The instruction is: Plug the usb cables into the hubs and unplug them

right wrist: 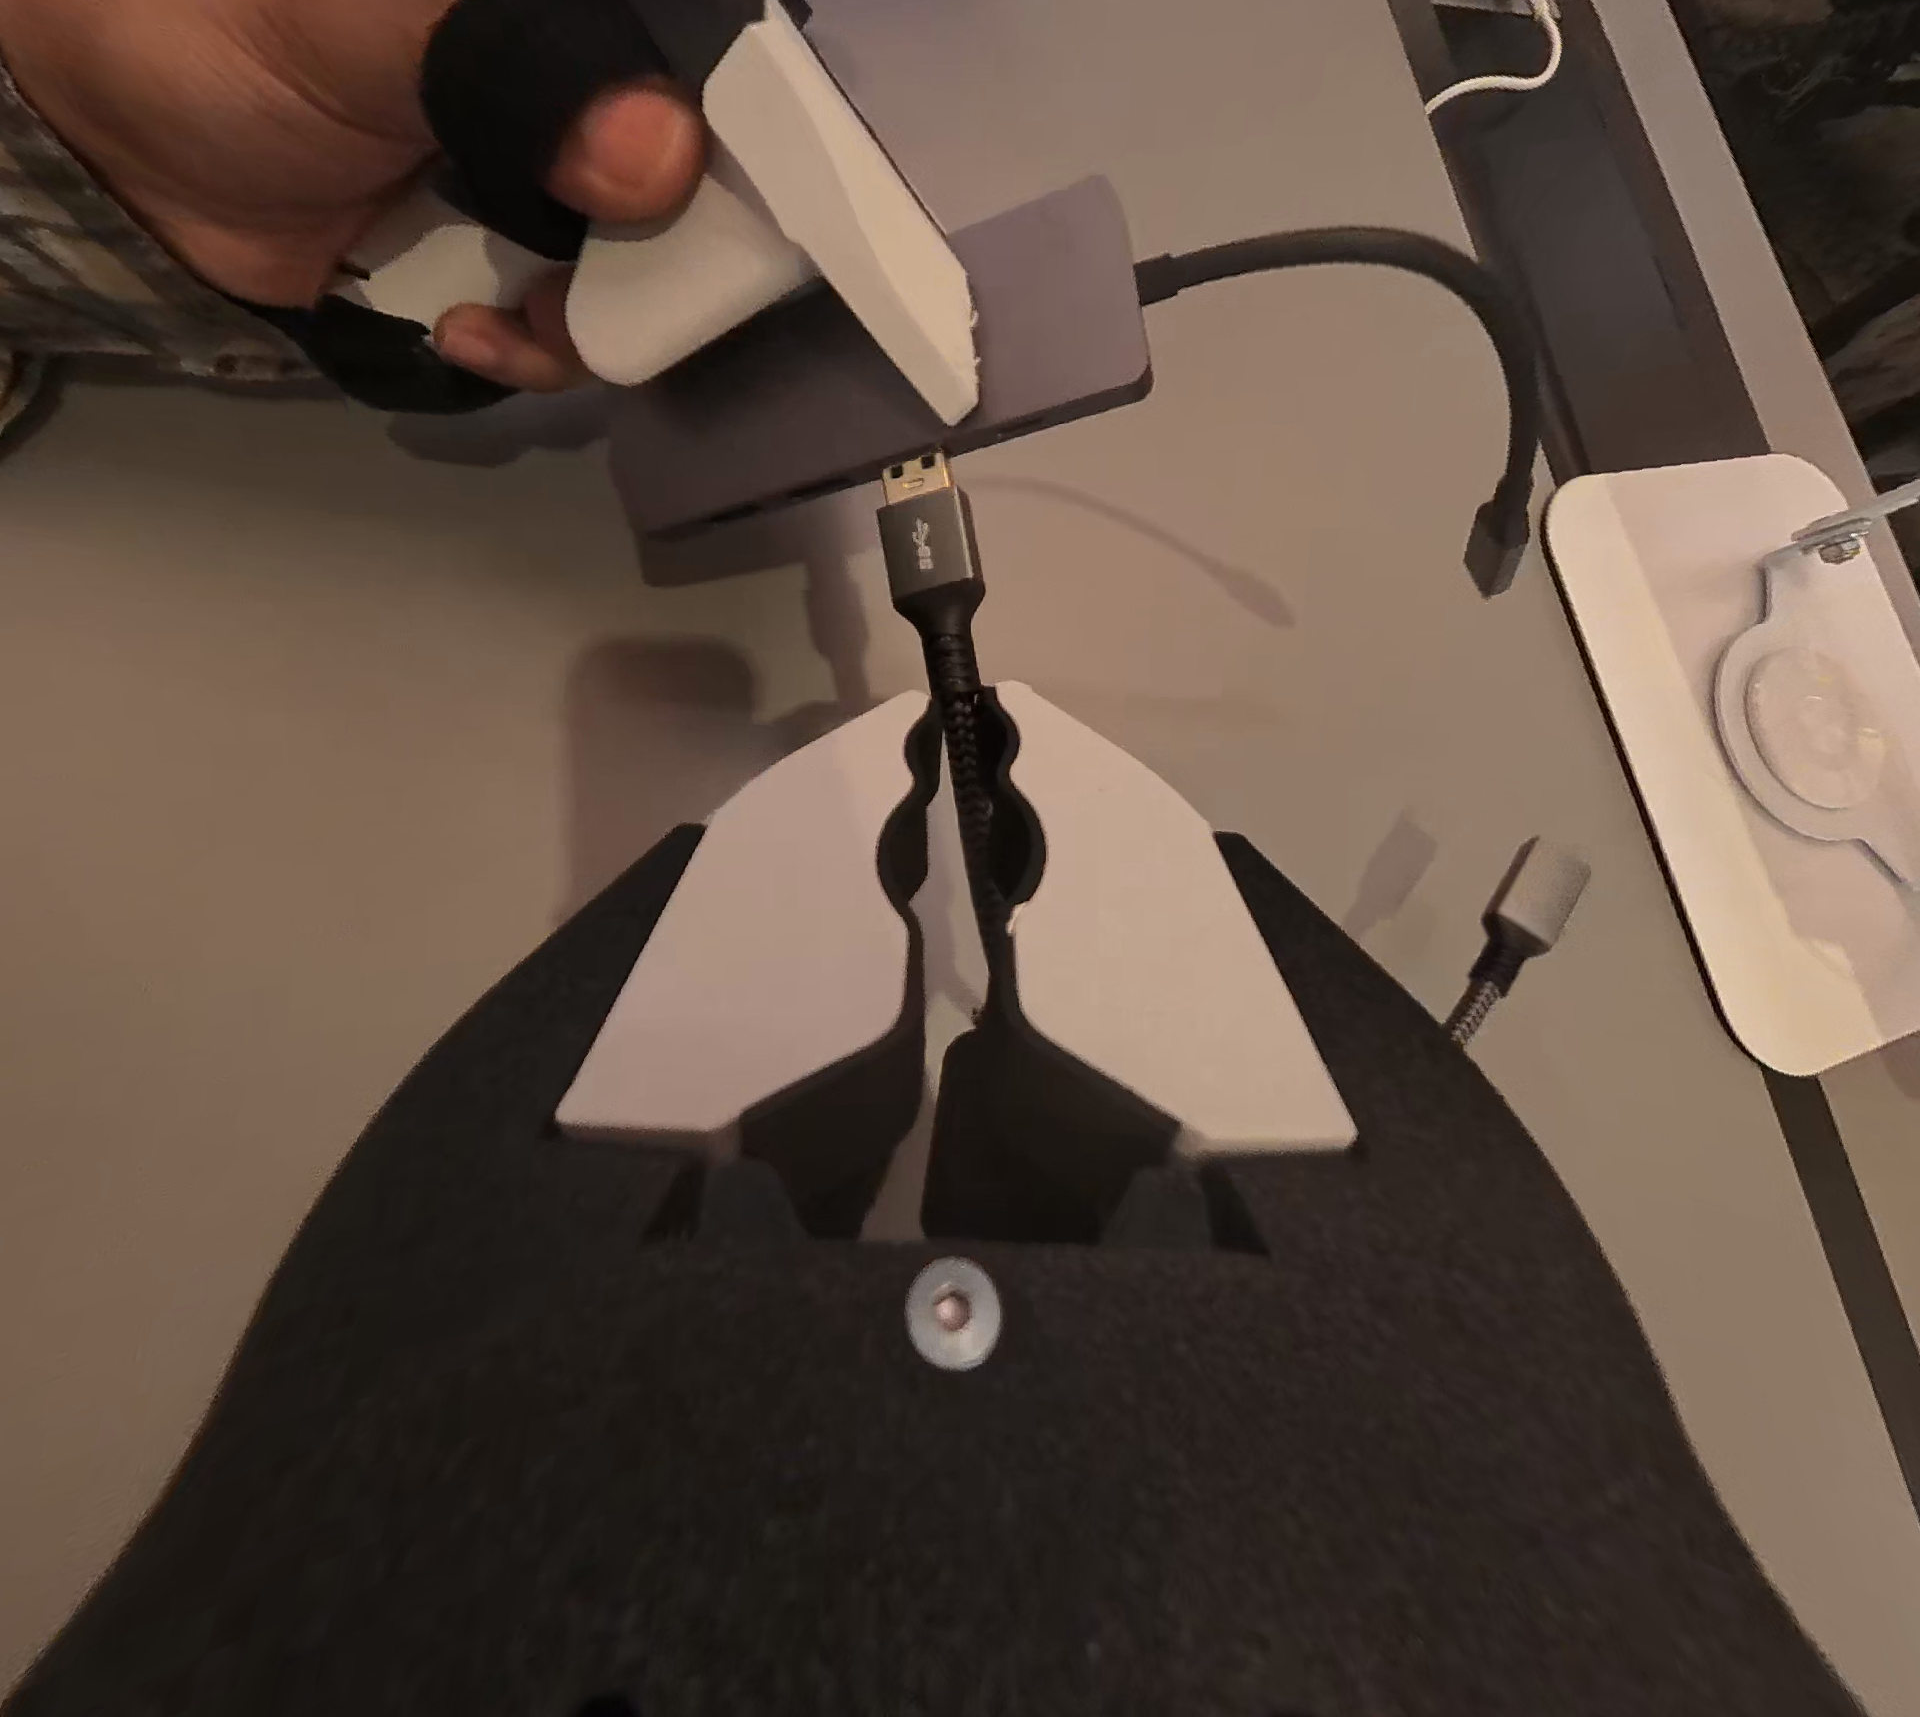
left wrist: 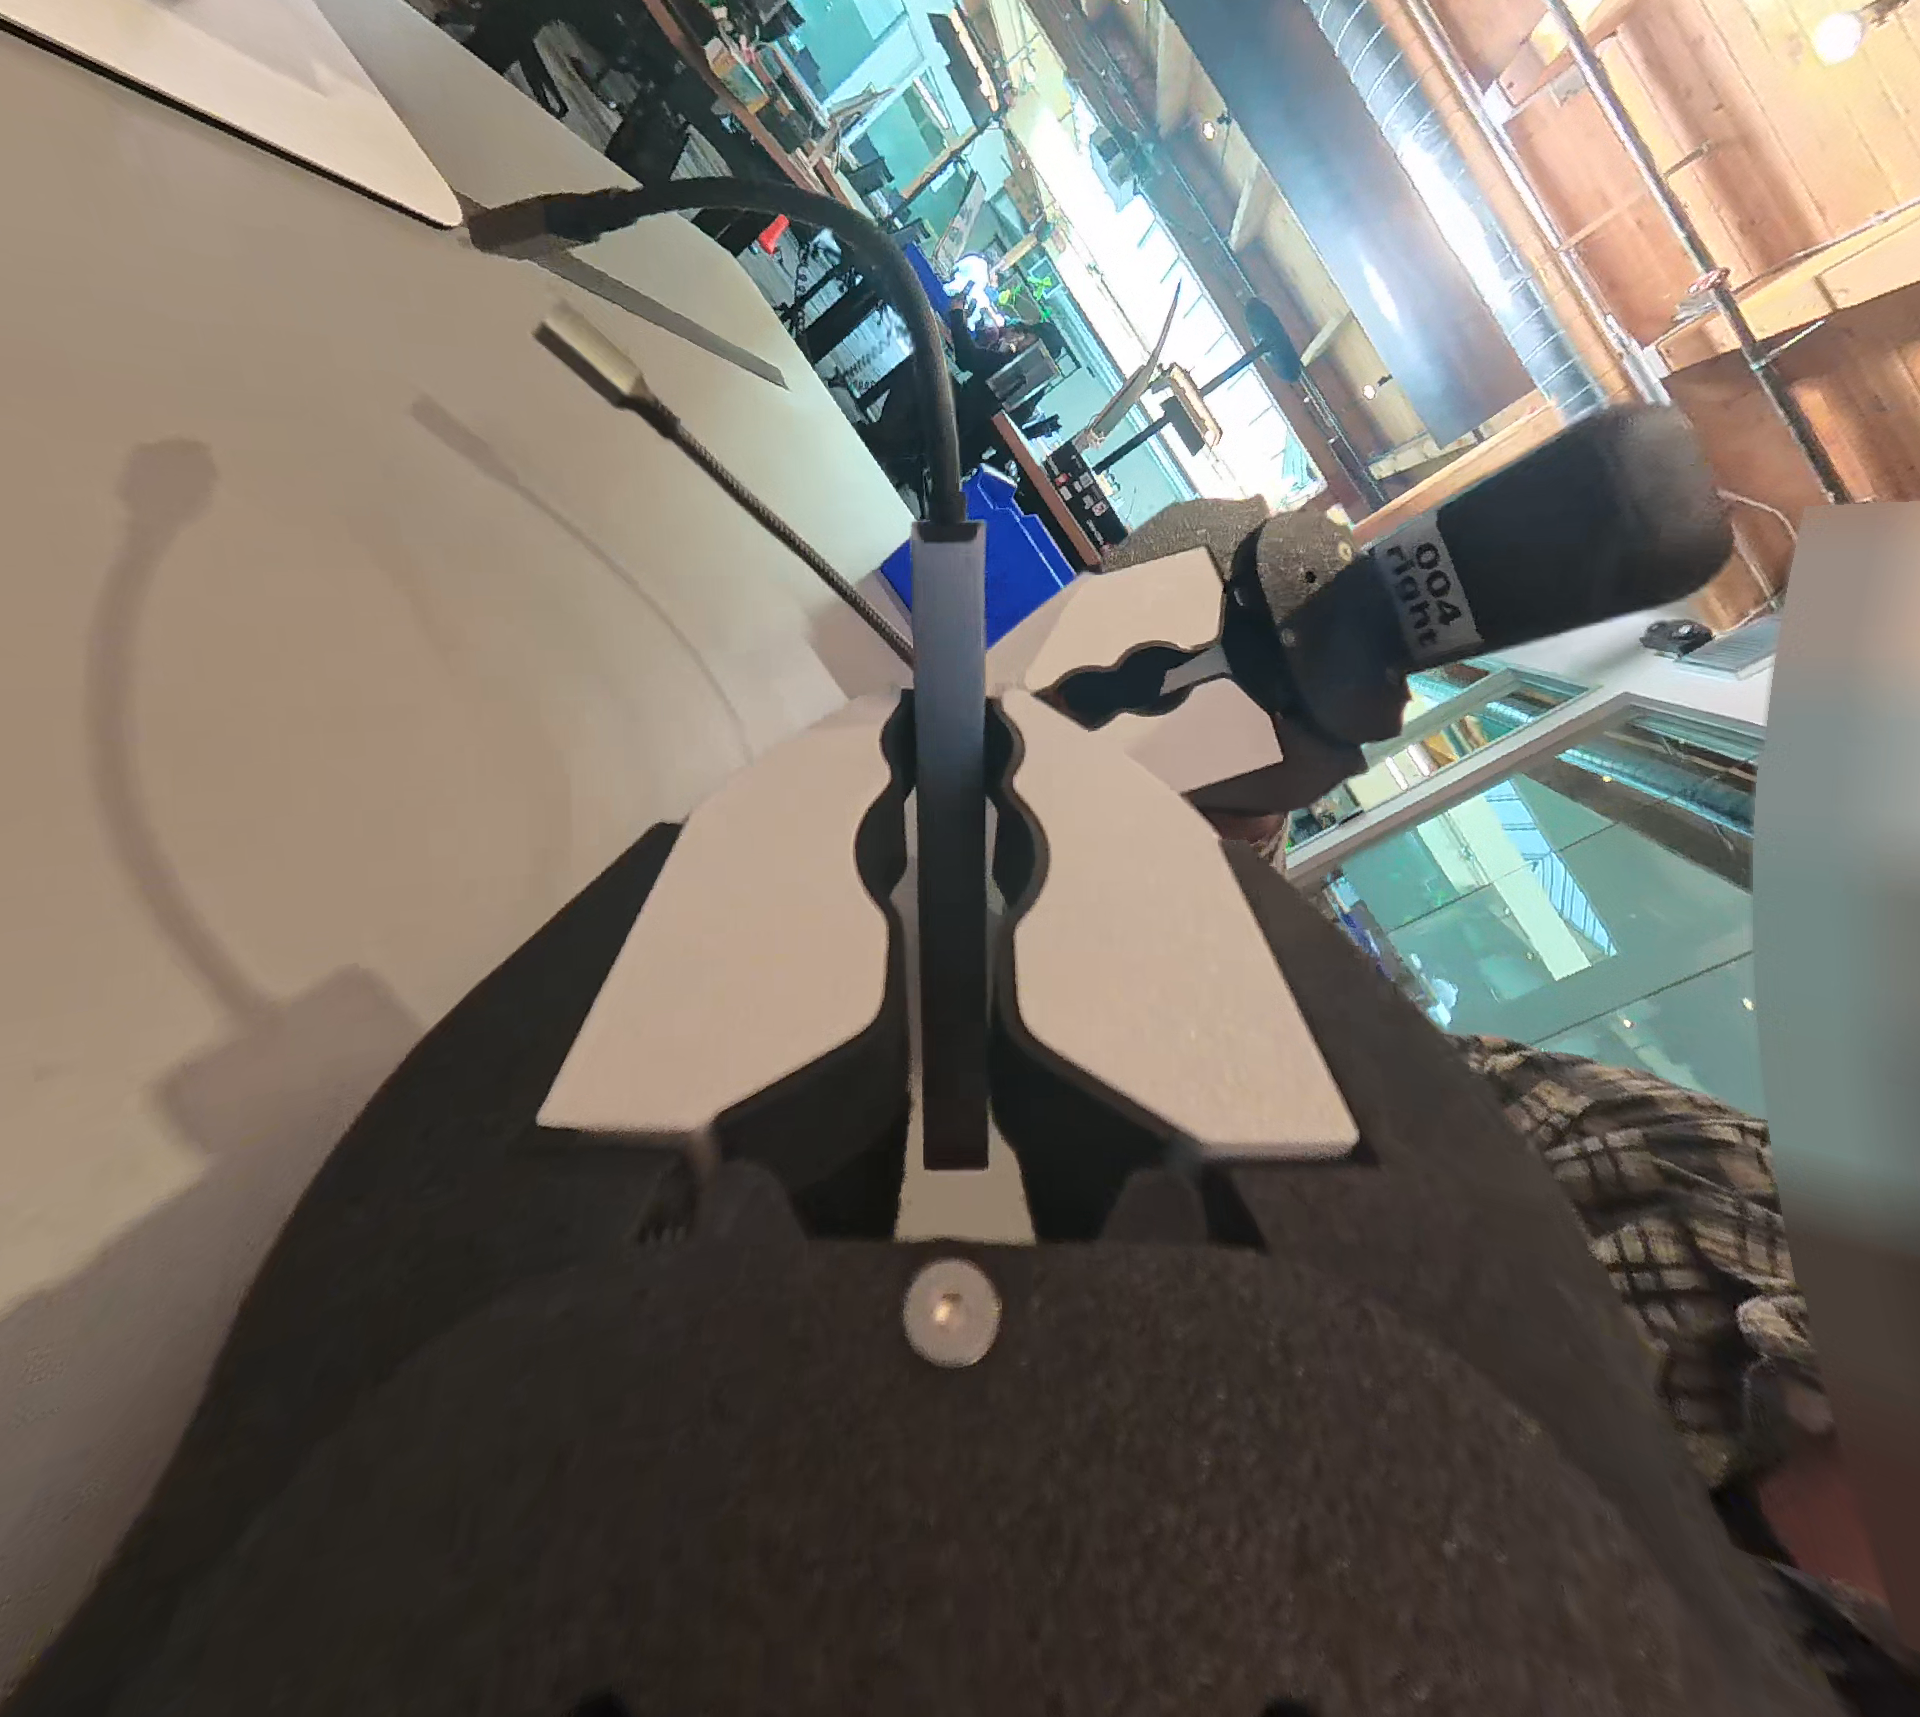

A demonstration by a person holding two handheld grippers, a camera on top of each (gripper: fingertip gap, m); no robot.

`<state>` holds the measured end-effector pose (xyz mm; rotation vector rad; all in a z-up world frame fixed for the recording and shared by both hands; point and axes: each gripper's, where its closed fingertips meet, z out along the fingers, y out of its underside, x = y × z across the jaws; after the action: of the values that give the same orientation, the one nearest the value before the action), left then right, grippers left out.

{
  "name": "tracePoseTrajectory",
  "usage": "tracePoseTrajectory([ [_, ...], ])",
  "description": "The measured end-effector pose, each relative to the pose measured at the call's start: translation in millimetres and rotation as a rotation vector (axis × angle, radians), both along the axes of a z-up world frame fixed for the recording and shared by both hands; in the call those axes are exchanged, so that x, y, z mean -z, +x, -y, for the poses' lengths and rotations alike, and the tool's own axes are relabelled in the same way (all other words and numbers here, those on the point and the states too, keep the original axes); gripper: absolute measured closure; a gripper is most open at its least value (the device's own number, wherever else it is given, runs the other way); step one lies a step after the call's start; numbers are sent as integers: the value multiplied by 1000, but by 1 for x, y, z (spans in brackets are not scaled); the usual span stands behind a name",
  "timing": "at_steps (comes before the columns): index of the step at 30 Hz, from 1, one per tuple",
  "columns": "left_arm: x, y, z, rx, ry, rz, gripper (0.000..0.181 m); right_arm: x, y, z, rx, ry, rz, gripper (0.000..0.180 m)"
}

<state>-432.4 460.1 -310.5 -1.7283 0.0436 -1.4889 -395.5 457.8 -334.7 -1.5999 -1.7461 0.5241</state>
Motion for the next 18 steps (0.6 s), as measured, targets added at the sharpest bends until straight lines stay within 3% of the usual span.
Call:
tracePoseTrajectory([
  [8, -4, -8, -4, -67, 13, 75, 170, -2, -8, 1, 26, -7, -54, 175],
  [18, -22, -16, -2, -66, 39, 277, 170, -14, -18, 1, -85, 98, -216, 172],
])
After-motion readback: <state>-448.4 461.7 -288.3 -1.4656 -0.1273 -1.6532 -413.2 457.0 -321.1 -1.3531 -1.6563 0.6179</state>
